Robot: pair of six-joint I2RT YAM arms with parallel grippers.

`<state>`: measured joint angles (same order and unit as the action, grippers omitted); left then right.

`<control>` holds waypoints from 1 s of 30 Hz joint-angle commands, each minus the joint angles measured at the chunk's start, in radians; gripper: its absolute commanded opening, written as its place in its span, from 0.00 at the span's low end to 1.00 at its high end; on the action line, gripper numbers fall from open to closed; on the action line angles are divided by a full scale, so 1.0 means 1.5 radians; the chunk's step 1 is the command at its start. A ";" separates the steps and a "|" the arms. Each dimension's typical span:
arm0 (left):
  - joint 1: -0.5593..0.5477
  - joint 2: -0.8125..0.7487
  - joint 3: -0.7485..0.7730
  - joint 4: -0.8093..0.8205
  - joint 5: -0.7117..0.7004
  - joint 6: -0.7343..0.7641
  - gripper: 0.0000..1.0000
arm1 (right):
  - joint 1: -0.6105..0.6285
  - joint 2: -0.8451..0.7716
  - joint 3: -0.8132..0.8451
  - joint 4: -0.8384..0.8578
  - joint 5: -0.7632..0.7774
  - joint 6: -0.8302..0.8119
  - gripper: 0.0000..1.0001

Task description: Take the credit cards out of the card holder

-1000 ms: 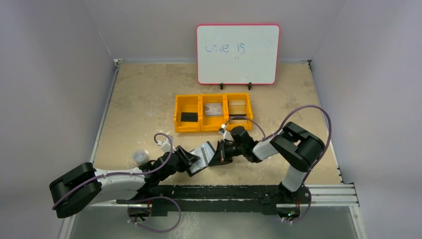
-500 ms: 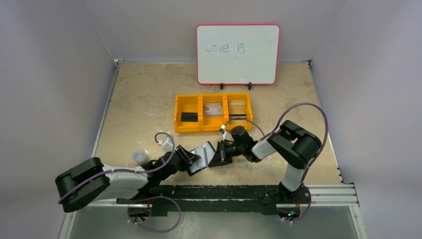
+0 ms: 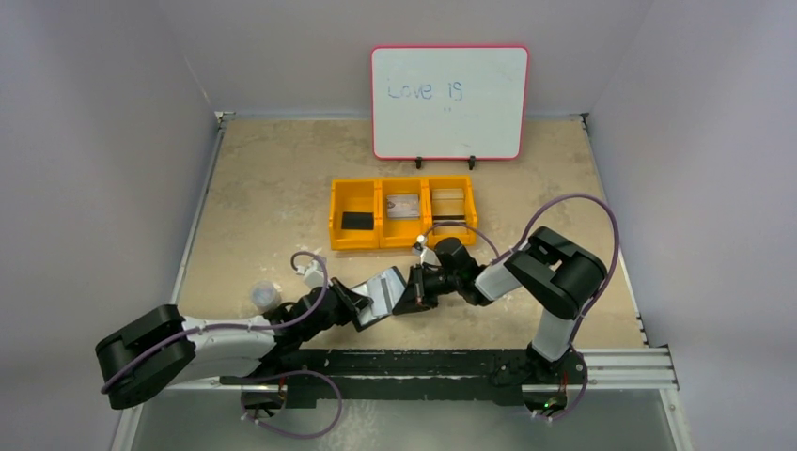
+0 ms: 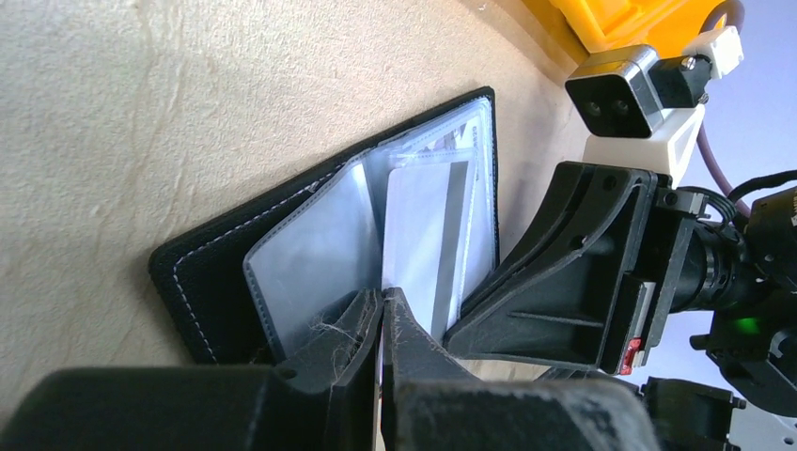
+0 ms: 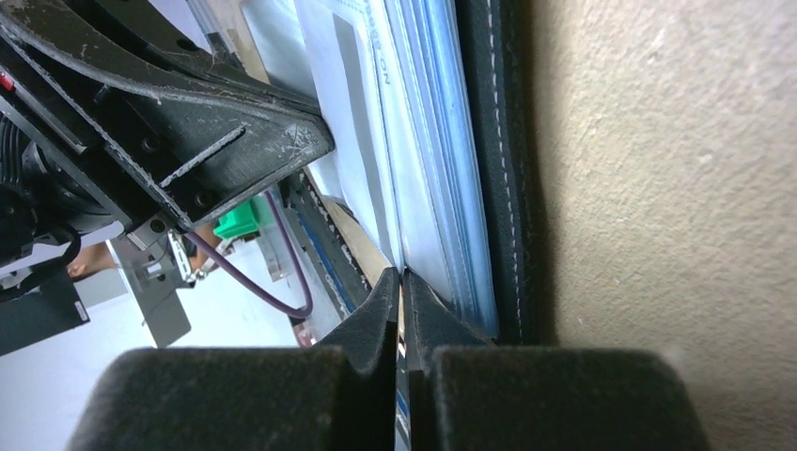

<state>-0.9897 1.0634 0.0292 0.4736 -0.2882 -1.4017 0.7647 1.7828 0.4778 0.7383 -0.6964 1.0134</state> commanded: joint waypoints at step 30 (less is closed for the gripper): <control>-0.006 -0.143 0.028 -0.227 -0.075 0.021 0.00 | -0.004 -0.087 0.006 -0.068 0.140 -0.014 0.00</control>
<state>-0.9916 0.8623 0.0566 0.1802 -0.3752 -1.3766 0.7635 1.6882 0.4969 0.6140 -0.5140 0.9829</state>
